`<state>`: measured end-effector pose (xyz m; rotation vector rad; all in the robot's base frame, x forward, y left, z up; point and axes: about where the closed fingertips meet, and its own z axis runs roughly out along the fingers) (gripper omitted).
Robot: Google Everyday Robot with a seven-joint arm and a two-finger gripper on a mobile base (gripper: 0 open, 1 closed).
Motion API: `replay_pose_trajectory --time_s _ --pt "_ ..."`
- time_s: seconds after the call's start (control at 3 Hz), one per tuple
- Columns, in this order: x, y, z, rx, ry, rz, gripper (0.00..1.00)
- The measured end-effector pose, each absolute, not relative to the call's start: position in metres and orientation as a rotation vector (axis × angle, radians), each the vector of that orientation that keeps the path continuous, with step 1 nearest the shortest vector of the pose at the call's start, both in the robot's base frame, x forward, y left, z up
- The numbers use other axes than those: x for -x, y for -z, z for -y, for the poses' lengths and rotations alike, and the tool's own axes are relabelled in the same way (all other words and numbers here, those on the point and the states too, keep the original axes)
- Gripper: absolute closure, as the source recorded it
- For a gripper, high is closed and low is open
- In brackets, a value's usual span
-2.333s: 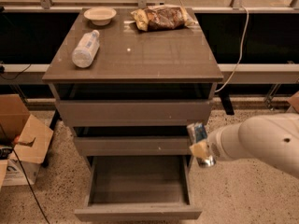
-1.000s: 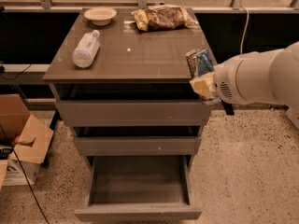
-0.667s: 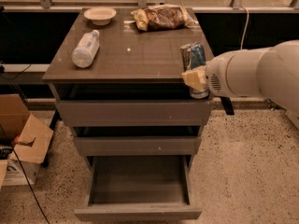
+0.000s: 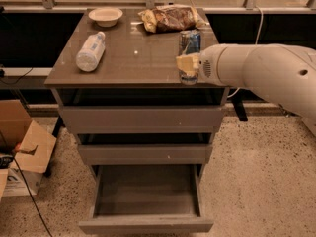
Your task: Pick redbull can from bottom drawer and place on counter
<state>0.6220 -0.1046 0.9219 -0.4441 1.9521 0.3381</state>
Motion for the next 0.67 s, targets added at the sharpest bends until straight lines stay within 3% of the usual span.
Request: replay_pose_trajectory --time_s 0.67 --pt "-0.691 -0.926 0.093 0.432 -0.319 -1.768 1.0"
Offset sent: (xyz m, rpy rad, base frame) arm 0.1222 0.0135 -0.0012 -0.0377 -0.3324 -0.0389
